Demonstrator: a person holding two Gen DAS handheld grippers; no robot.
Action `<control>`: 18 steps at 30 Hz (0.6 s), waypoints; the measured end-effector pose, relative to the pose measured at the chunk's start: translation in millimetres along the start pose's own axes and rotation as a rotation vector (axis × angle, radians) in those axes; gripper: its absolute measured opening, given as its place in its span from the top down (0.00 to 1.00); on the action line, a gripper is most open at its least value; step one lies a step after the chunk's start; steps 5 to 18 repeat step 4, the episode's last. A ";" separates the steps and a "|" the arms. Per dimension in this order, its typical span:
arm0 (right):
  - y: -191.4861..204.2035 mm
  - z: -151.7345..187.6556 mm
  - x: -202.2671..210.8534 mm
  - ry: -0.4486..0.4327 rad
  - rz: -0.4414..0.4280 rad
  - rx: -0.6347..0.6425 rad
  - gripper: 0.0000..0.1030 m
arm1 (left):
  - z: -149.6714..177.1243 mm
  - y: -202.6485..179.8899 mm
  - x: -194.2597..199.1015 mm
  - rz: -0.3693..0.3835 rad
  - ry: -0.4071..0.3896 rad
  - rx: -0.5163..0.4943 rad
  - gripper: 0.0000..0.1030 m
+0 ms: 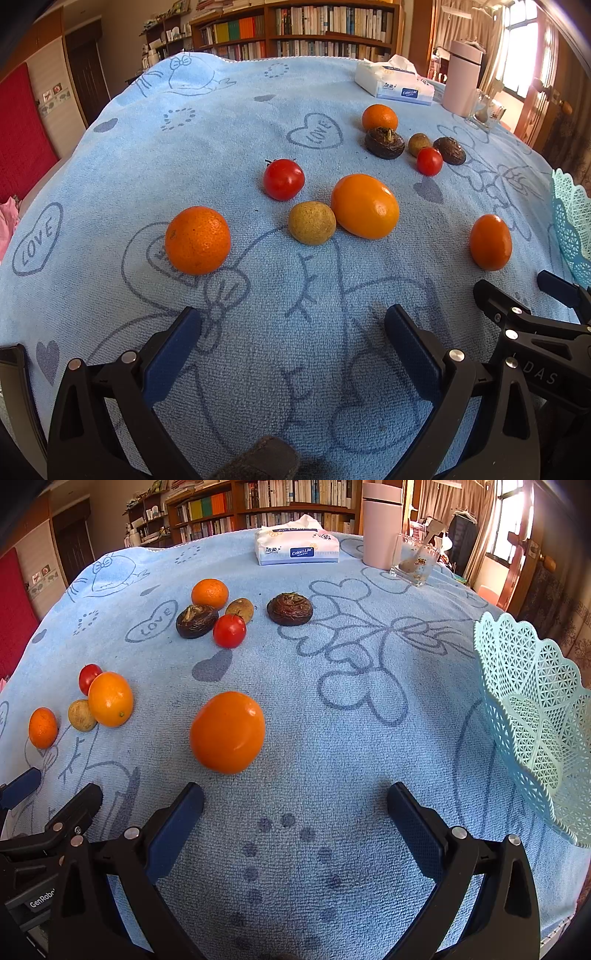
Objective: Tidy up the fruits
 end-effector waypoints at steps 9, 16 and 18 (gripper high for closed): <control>0.3 0.0 0.0 0.000 0.000 0.000 0.02 | 0.0 0.1 0.0 0.000 0.000 0.000 0.05; 0.3 0.0 0.0 0.000 0.000 0.000 0.02 | 0.0 0.1 0.0 0.000 0.000 0.000 0.05; 0.3 0.0 0.0 0.000 0.000 0.000 0.02 | 0.0 0.1 0.0 0.000 0.000 0.000 0.05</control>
Point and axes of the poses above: each gripper's, at about its wrist camera, not at the fingertips, and x roughly against the way its jaws point, y to its left, z to its underside, the point moved 3 cm from there along -x, roughly the way its jaws point, and after that the axes turned 5 degrees about -x, right-handed, at the moved point
